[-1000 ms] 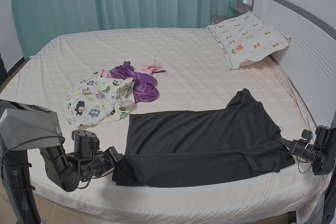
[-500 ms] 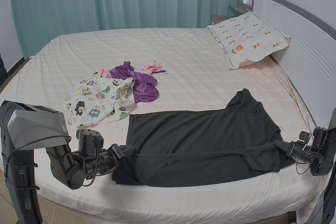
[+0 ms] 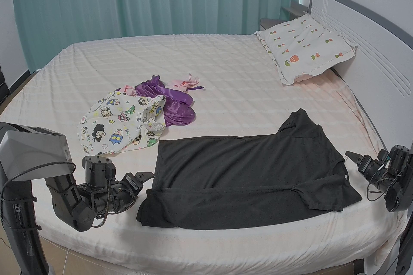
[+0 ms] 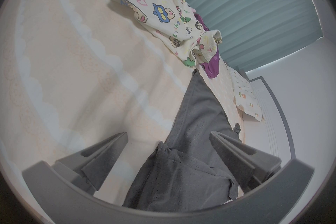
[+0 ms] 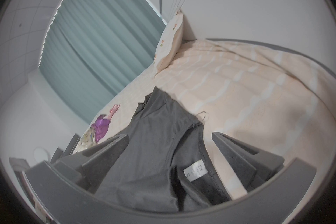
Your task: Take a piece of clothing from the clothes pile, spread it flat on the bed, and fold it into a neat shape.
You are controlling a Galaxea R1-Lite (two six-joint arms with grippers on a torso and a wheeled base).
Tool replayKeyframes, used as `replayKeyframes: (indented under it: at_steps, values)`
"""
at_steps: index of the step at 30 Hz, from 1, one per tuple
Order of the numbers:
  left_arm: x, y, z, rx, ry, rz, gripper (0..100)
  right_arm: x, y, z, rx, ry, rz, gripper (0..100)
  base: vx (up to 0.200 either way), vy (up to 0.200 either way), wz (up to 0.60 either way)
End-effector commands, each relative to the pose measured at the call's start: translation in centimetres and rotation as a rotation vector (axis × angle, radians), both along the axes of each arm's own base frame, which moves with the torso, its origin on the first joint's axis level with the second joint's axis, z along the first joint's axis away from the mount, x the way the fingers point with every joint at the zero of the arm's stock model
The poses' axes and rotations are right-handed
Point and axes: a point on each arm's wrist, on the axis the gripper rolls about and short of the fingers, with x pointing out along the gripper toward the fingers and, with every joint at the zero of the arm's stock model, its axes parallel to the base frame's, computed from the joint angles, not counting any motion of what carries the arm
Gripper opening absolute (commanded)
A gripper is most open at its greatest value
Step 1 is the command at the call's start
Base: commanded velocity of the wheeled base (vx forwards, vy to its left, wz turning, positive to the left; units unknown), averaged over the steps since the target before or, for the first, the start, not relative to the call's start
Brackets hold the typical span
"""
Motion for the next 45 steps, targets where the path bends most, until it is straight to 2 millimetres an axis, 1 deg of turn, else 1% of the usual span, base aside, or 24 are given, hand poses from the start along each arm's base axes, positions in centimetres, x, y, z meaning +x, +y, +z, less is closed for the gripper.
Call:
replayKeyframes:
  at_steps: [1,2,3,4,5,6,9,11,14,18,20,21,23,26,32,35,39,45]
  values:
    - [-0.9,0.7,0.6,-0.029,-0.014,0.014,100,-0.5,3.3,2.0,0.001,-0.014,-0.075,100,0.0,0.0,0.0]
    - [-1.0,0.7,0.5,-0.032,-0.012,0.017,100,-0.7,3.6,2.0,-0.004,-0.005,-0.088,100,0.0,0.0,0.0]
    - [-1.2,0.7,0.5,-0.058,-0.011,0.011,100,-1.7,4.6,2.1,-0.007,0.018,-0.133,100,0.0,0.0,0.0]
    - [-1.4,0.7,0.5,-0.074,-0.01,0.002,100,-2.2,5.1,2.3,0.004,0.027,-0.153,100,0.0,0.0,0.0]
    - [-1.4,0.7,0.5,-0.074,-0.01,0.002,100,-2.2,5.1,2.3,0.004,0.027,-0.153,100,0.0,0.0,0.0]
    - [-1.7,0.8,0.6,-0.111,-0.005,-0.014,100,-3.8,6.3,2.8,0.065,0.048,-0.168,100,0.0,0.0,0.0]
    - [-2.2,1.1,0.6,-0.13,-0.008,-0.018,100,-6.0,8.3,2.8,0.155,0.113,-0.146,100,0.0,0.0,0.0]
    - [-2.4,1.1,0.5,-0.132,-0.005,-0.018,100,-6.4,9.0,2.5,0.186,0.152,-0.175,100,0.0,0.0,0.0]
    - [-2.4,1.1,0.5,-0.132,-0.005,-0.02,100,-6.6,9.3,2.3,0.232,0.181,-0.258,100,0.0,0.0,0.0]
    - [-2.4,1.1,0.4,-0.134,-0.001,-0.021,100,-7.4,9.3,3.0,0.219,0.189,-0.289,100,0.0,0.0,0.0]
    - [-2.4,1.1,0.3,-0.134,0.002,-0.022,100,-8.1,9.3,3.2,0.215,0.22,-0.287,100,0.0,0.0,0.0]
    - [-2.4,1.1,0.3,-0.134,0.002,-0.022,100,-8.1,9.3,3.2,0.215,0.22,-0.287,100,0.0,0.0,0.0]
    - [-2.4,1.0,0.2,-0.134,0.004,-0.024,100,-9.0,9.9,3.6,0.222,0.262,-0.264,100,0.0,0.0,0.0]
    - [-2.5,1.0,0.2,-0.133,0.005,-0.022,100,-9.6,10.4,3.3,0.246,0.317,-0.254,100,0.0,0.0,0.0]
    - [-2.4,1.0,0.2,-0.132,0.004,-0.023,100,-9.4,11.9,2.4,0.287,0.384,-0.21,100,-0.167,0.0,0.0]
    - [-2.4,1.0,0.1,-0.13,0.005,-0.024,100,-8.5,12.6,1.9,0.306,0.404,-0.204,100,-0.067,0.0,0.0]
    - [-2.4,1.0,0.1,-0.13,0.0,-0.025,100,-7.4,12.9,1.1,0.308,0.426,-0.21,100,0.0,0.0,0.0]
    - [-2.3,0.9,-0.1,-0.129,-0.01,-0.029,100,-6.2,13.2,1.6,0.327,0.372,-0.2,100,0.0,0.0,0.0]
